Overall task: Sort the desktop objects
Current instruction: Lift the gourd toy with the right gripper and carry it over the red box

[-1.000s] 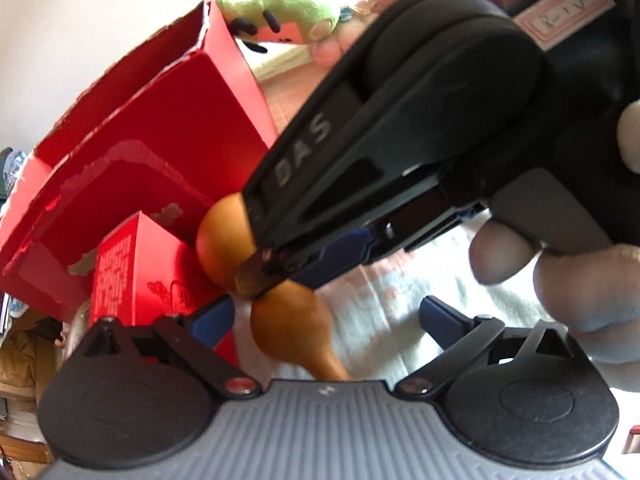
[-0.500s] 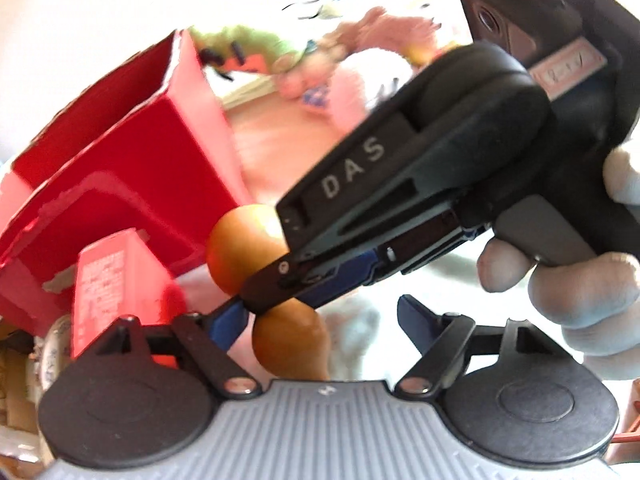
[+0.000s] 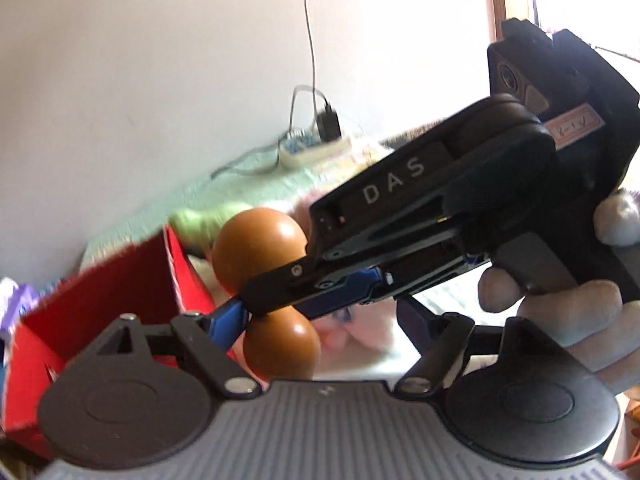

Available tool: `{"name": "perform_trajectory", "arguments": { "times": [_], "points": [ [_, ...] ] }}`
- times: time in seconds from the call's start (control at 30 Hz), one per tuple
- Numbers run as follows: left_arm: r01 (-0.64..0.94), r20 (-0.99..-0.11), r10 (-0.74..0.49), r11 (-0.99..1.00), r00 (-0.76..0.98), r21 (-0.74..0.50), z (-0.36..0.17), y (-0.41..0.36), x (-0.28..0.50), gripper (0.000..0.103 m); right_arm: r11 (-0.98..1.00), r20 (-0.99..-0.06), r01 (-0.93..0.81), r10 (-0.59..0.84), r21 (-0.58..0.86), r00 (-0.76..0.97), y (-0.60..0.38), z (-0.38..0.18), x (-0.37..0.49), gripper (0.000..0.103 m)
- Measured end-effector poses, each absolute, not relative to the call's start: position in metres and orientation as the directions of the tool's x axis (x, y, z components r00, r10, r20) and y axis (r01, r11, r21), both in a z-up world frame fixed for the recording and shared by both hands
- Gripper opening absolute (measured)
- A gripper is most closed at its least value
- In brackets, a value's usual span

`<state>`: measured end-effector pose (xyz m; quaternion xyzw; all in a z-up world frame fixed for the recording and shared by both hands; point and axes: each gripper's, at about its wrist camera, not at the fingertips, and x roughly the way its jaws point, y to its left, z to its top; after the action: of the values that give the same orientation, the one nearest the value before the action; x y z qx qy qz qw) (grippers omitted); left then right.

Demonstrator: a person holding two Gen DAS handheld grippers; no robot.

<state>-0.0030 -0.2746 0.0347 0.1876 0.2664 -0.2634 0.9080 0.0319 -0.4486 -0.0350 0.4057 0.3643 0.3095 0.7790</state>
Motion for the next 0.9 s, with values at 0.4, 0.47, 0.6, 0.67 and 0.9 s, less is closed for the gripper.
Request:
{"name": "perform_trajectory", "arguments": {
  "times": [0.4,0.47,0.6,0.67,0.9],
  "points": [
    [0.573,-0.542,-0.422,0.807,0.727,0.142,0.1,-0.19,0.083,0.079,0.569,-0.346,-0.28,0.748,0.773,0.566,-0.369,0.038,0.127,0.03],
    [0.566,-0.545,-0.412,0.812,0.73,0.144,0.101,-0.179,0.098,0.079,0.572,-0.356,-0.276,0.75,0.773,0.557,-0.353,0.039,0.142,0.03],
    [0.562,-0.577,-0.407,0.82,0.708,0.11,0.095,-0.156,0.129,0.079,0.576,-0.387,-0.249,0.753,0.779,0.532,-0.321,0.035,0.169,0.03],
    [0.567,-0.604,-0.413,0.82,0.681,0.078,0.088,-0.142,0.141,0.078,0.59,-0.417,-0.229,0.748,0.774,0.516,-0.306,0.028,0.179,0.03],
    [0.592,-0.708,-0.421,0.806,0.567,-0.005,0.051,-0.112,0.163,0.074,0.651,-0.537,-0.142,0.714,0.746,0.45,-0.265,-0.003,0.193,0.03]
  ]
}}
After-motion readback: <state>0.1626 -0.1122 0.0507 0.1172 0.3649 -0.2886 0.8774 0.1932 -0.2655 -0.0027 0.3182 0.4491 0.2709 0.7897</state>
